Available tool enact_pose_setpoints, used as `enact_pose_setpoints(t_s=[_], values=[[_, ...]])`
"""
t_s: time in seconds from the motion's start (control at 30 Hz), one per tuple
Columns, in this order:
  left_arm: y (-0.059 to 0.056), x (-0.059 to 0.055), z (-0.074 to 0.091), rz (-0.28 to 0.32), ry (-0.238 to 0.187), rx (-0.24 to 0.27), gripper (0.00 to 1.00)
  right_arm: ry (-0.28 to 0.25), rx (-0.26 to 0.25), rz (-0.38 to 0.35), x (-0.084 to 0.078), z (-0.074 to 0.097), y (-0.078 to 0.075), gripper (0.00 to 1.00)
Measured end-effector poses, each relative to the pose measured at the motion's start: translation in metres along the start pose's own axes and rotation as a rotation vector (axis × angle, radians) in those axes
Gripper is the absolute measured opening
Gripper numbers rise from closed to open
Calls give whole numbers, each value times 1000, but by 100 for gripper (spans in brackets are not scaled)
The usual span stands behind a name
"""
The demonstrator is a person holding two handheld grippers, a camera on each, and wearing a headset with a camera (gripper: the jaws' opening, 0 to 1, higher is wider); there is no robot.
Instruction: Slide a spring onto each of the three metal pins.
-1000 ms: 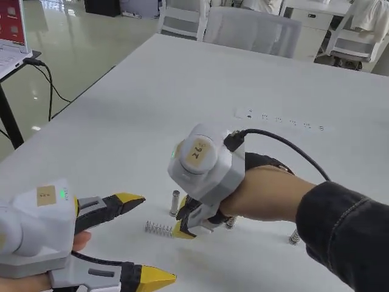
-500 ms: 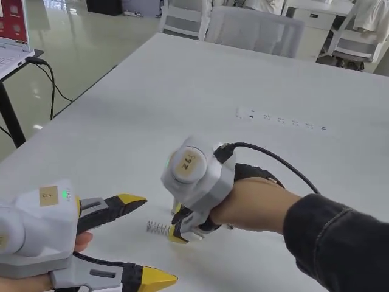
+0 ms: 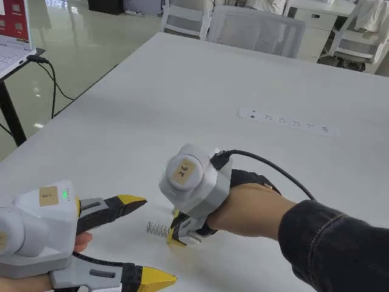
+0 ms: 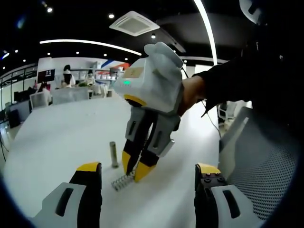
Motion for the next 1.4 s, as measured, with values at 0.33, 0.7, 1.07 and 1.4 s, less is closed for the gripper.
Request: enact_pose_setpoints(t_s=[0.33, 0.7, 1.07, 1.4], values=[[-3, 1, -2, -6, 6, -14, 76, -8, -18, -62, -1, 1, 1, 8], [-5, 5, -1, -21, 4, -22, 76, -49, -38, -110, -3, 2, 2, 7], [-4, 5, 1, -31, 12, -24, 75, -54, -24, -114, -9, 16, 11, 7], [-8, 11, -6, -51, 15, -47, 74, -81, -37, -114, -13, 43, 9, 7]])
Point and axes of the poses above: the centre of the closed fingertips' face, and the gripper's own axes: z roughly backward along the fingers, y roughly to its left, x roughly out of its top, the point moved 5 cm from there along z, roughly backward along the fingers, and after that the axes turned 12 degrees about -z, right-handed, at the moved point
